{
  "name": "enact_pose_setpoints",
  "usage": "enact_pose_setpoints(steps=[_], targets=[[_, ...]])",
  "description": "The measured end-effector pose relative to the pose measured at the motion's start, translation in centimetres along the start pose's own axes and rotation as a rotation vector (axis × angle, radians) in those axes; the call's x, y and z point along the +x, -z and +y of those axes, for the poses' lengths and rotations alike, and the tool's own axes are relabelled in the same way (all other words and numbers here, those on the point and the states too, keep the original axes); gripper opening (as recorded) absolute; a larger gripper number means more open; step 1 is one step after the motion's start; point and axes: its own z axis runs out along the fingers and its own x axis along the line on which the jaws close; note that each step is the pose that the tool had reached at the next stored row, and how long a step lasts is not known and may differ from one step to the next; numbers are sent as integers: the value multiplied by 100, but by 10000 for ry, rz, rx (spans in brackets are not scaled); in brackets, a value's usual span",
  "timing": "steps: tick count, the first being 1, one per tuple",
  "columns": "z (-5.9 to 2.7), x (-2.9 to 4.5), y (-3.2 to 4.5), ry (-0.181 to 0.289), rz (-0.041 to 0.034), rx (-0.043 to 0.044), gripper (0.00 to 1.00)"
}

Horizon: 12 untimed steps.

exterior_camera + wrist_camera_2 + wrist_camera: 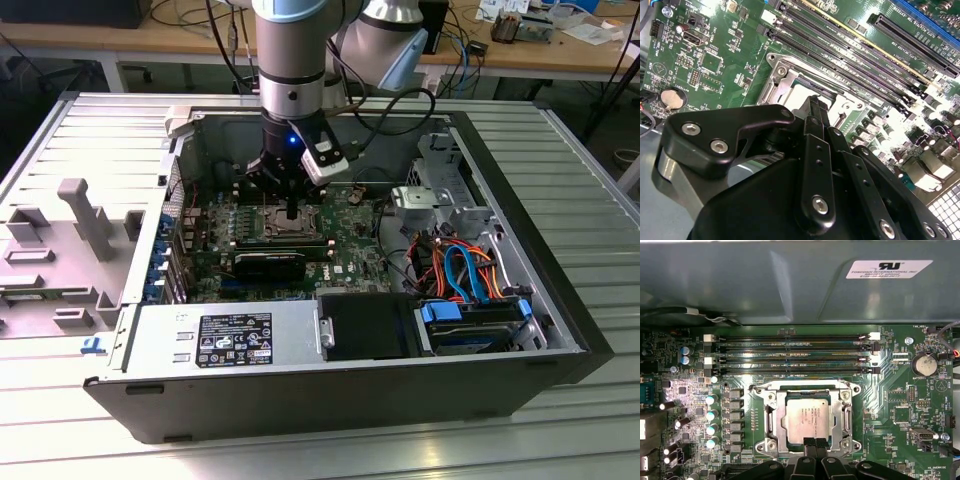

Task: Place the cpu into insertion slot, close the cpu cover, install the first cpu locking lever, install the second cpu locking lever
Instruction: 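Install the first cpu locking lever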

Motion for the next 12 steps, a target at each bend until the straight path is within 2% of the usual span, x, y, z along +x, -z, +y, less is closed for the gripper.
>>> enact_pose_setpoints(steps=[12], targets=[[-1,15,16,1,1,-6,11]])
